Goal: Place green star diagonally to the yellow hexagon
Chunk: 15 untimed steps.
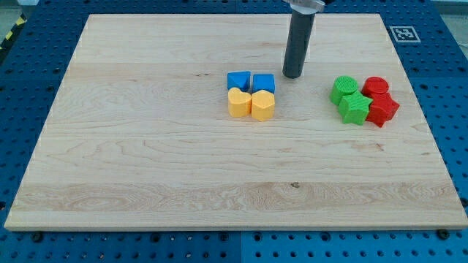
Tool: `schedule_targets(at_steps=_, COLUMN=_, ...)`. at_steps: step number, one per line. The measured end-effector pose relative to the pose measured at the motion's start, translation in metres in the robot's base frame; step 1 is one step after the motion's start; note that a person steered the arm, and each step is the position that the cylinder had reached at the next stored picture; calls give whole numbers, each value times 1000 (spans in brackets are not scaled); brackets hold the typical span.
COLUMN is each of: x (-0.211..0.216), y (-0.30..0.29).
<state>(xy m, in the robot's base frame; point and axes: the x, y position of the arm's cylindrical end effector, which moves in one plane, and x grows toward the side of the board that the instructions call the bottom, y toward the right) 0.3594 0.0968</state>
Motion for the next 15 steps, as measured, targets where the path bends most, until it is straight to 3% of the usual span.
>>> schedule_targets(at_steps=4, x=3, y=0)
schedule_targets(at_steps=5, x=-17, y=0)
schedule_targets(at_steps=7, x=-31, y=71)
schedule_targets(at_steps=8, x=-20, y=157)
schedule_targets(at_steps=10, x=69, y=238)
schedule_targets(at_steps=15, x=113, y=249)
